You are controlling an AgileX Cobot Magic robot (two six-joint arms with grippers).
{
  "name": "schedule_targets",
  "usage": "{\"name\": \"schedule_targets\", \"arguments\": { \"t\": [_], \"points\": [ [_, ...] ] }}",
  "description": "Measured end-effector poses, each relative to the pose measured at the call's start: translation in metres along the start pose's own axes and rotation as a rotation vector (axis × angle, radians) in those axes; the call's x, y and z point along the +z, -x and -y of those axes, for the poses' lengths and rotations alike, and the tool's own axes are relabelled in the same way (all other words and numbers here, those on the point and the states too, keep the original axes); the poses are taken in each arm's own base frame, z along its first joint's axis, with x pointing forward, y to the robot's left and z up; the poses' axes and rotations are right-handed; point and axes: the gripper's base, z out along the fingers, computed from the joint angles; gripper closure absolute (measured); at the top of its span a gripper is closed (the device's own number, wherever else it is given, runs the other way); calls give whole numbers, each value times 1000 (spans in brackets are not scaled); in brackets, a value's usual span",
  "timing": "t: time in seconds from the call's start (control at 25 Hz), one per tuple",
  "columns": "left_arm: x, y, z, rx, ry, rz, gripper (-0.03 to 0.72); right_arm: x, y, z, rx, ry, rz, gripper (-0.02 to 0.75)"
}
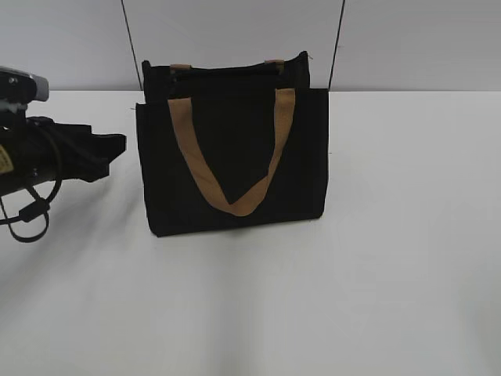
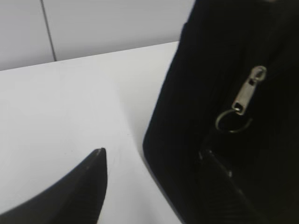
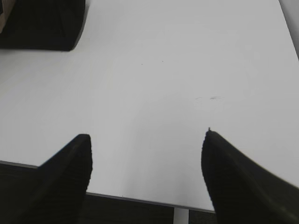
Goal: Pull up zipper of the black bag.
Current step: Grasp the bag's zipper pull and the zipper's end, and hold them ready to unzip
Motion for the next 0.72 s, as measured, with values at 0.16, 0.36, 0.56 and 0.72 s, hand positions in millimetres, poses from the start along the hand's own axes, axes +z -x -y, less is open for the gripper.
{"name": "schedule_targets", "arguments": {
  "t": [0.16,0.36,0.56,0.72],
  "points": [
    [5,-7,7,67,-117,17,214,0,0,0,0,0,0,183],
    [19,-19,14,118,-224,20,237,0,0,0,0,0,0,183],
    [28,-27,14,97,-239,20,270,0,0,0,0,0,0,183],
    [30,-25,11,62,-206,41,274,0,0,0,0,0,0,183]
  ]
}}
